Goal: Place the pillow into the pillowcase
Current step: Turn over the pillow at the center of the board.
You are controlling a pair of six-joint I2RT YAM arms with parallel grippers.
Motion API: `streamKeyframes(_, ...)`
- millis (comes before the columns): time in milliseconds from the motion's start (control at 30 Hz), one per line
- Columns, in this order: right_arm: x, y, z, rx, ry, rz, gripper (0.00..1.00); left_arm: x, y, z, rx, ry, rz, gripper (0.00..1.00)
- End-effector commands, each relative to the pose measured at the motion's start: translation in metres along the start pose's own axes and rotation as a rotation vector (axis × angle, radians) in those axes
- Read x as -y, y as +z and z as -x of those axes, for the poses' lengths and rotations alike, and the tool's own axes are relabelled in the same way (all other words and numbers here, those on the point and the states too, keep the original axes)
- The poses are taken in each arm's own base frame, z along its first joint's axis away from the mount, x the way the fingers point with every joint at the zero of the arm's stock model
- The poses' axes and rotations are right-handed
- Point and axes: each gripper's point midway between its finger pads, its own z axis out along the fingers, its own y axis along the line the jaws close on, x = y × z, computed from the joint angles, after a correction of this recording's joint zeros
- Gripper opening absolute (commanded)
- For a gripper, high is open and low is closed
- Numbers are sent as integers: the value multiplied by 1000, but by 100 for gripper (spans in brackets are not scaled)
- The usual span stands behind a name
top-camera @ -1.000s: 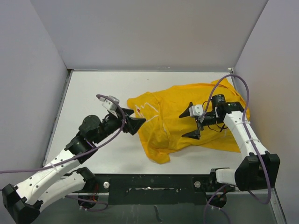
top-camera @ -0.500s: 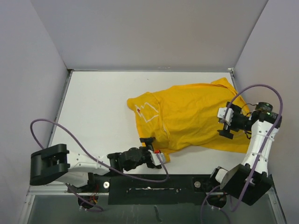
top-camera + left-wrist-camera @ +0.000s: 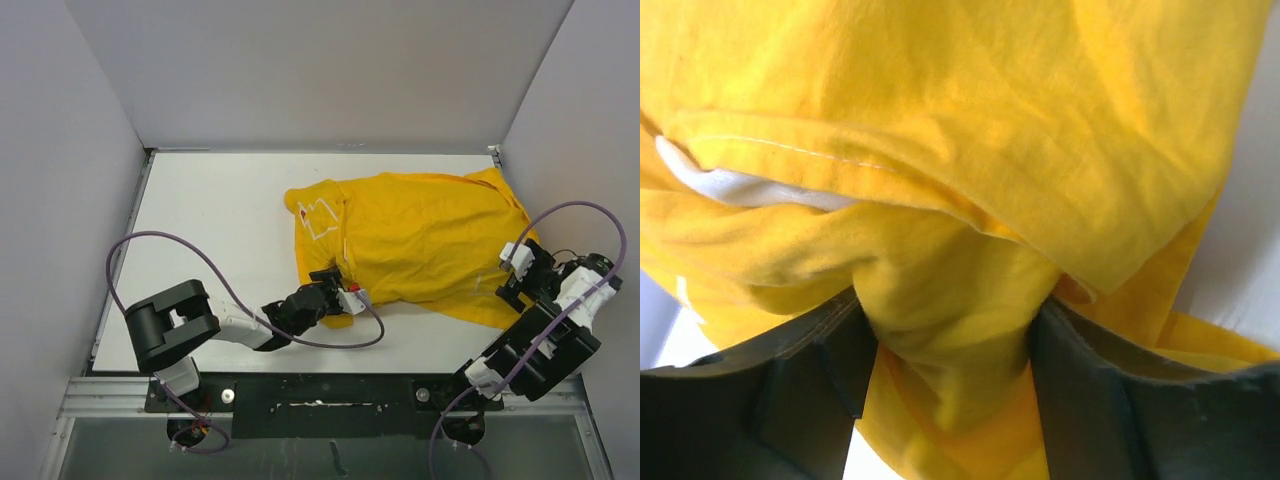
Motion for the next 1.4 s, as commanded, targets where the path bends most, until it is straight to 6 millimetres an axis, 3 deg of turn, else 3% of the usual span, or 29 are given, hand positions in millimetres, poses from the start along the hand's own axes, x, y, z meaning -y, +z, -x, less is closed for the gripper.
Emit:
streamKeyframes(0, 34, 31, -8, -27, -37, -74, 99, -11, 14, 23, 105, -158, -13, 42)
streamKeyframes(33, 32, 39, -5, -22, -31, -51, 98, -14, 14, 22, 107, -190, -21, 30)
streamKeyframes(67, 29, 46, -4, -21, -18, -22, 89, -18, 13, 20, 107, -221, -29, 19)
streamKeyframes(133, 24, 50, 8, 0, 6, 38, 56, -27, 9, 21, 104, -260, -36, 2)
streamKeyframes(167, 23, 48, 19, 25, 20, 57, 38, -32, 5, 23, 103, -271, -40, 0)
streamKeyframes(200, 23, 42, 32, 55, 36, 68, 27, -37, 0, 24, 92, -275, -48, 0)
streamKeyframes(300, 19, 10, 86, 157, 51, 99, 8, -64, -24, 49, 132, -309, -34, 0)
streamKeyframes(367, 24, -19, 128, 226, 19, 76, 0, -89, -48, 81, 206, -347, -18, 0)
streamKeyframes(533, 39, -89, 227, 362, -73, -62, 0, -163, -142, 175, 454, -450, 18, 0)
streamKeyframes(600, 44, -111, 254, 388, -65, -120, 0, -188, -176, 201, 519, -506, 39, 0)
streamKeyframes(700, 47, -133, 283, 426, -34, -179, 0, -203, -202, 218, 545, -553, 25, 0)
streamKeyframes(800, 62, -129, 288, 478, 99, -177, 0, -217, -192, 216, 490, -614, 67, 0)
streamKeyframes(867, 94, -111, 280, 458, 177, -220, 2, -232, -164, 204, 405, -696, 95, 2)
streamKeyframes(900, 108, -96, 275, 428, 231, -236, 7, -252, -147, 186, 352, -779, 127, 9)
streamKeyframes(933, 121, -79, 269, 375, 272, -255, 19, -266, -129, 171, 321, -877, 114, 18)
streamKeyframes(1000, 139, -45, 262, 280, 314, -251, 52, -292, -98, 138, 279, -1111, 65, 33)
streamKeyframes(1033, 145, -34, 261, 259, 350, -236, 66, -301, -79, 116, 238, -1224, 55, 42)
streamKeyframes(1067, 154, -30, 263, 257, 378, -228, 78, -318, -73, 105, 228, -1302, 76, 52)
streamKeyframes(1167, 165, -21, 262, 251, 433, -203, 99, -355, -72, 80, 207, -1397, 211, 77)
streamKeyframes(1200, 166, -22, 262, 255, 433, -207, 98, -367, -78, 76, 215, -1388, 283, 93)
streamKeyframes(1267, 160, -28, 269, 287, 412, -220, 98, -380, -93, 80, 247, -1344, 360, 98)
streamKeyframes(1367, 138, -32, 280, 357, 334, -185, 98, -380, -112, 91, 312, -1270, 373, 98)
